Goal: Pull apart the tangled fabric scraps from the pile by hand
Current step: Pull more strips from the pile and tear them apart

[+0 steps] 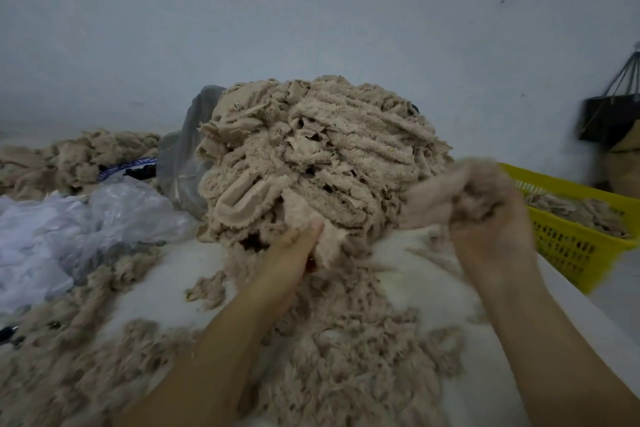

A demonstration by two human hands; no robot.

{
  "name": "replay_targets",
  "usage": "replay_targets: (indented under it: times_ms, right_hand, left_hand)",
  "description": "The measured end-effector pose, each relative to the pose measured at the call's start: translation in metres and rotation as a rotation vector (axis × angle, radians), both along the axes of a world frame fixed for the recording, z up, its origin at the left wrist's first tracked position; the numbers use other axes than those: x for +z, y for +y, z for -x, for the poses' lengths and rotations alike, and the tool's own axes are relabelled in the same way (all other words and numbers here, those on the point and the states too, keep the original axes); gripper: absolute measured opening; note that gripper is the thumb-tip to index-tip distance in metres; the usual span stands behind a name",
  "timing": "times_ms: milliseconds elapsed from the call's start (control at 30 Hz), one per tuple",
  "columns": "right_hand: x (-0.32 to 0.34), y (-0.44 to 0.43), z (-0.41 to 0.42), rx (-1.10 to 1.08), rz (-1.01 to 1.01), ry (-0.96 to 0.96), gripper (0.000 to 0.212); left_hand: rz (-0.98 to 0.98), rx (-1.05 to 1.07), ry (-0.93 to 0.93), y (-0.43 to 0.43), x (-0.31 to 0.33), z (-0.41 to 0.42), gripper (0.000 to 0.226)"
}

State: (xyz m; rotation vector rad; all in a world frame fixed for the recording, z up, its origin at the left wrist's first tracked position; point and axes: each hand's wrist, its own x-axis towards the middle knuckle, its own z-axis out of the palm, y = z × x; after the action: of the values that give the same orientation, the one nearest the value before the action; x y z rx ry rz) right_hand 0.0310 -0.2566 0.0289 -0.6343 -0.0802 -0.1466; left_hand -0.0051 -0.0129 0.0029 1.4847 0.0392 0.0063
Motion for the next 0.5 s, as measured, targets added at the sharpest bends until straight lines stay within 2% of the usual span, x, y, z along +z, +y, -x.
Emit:
replay_targets:
  times_ms: [33, 67, 167, 200, 267, 333, 400, 467, 500]
  right_hand:
    - [-0.002, -0.007, -0.004, -0.062, -0.125, 0.029, 0.035]
    - [-0.008, -0.010, -0.006, -0.104, -0.148, 0.080, 0.038]
    - [-0.025, 0.003, -0.010, -0.199, 0.157, 0.205, 0.040]
    - [-0.025, 0.009, -0.010, -0.217, 0.240, 0.204, 0.043]
    - [-0.021, 0.017, -0.007, -0.186, 0.422, 0.206, 0.036]
    - [-0.023, 0.025, 0.000, -0.007, 0.711, 0.192, 0.042]
    - [-0.028, 0.034, 0.009, 0.310, 0.993, 0.111, 0.047]
    - [-0.030, 0.046, 0.018, 0.522, 1.073, 0.054, 0.040]
    - [-0.030, 0.050, 0.019, 0.536, 1.052, 0.034, 0.040]
  left_hand:
    - [-0.120, -0.043, -0.030, -0.005, 0.000, 0.006, 0.027]
    - [-0.260, -0.100, -0.080, -0.012, 0.000, 0.011, 0.029]
    - [-0.620, -0.310, -0.270, -0.036, -0.004, 0.020, 0.039]
    - [-0.666, -0.344, -0.302, -0.039, -0.008, 0.020, 0.037]
    - [-0.667, -0.321, -0.300, -0.036, -0.009, 0.020, 0.031]
    - [-0.620, -0.271, -0.311, -0.031, -0.009, 0.018, 0.027]
    - [-0.625, -0.296, -0.342, -0.031, -0.010, 0.015, 0.030]
    - [-0.650, -0.363, -0.360, -0.035, -0.014, 0.016, 0.038]
    - [-0.651, -0.380, -0.352, -0.036, -0.015, 0.017, 0.040]
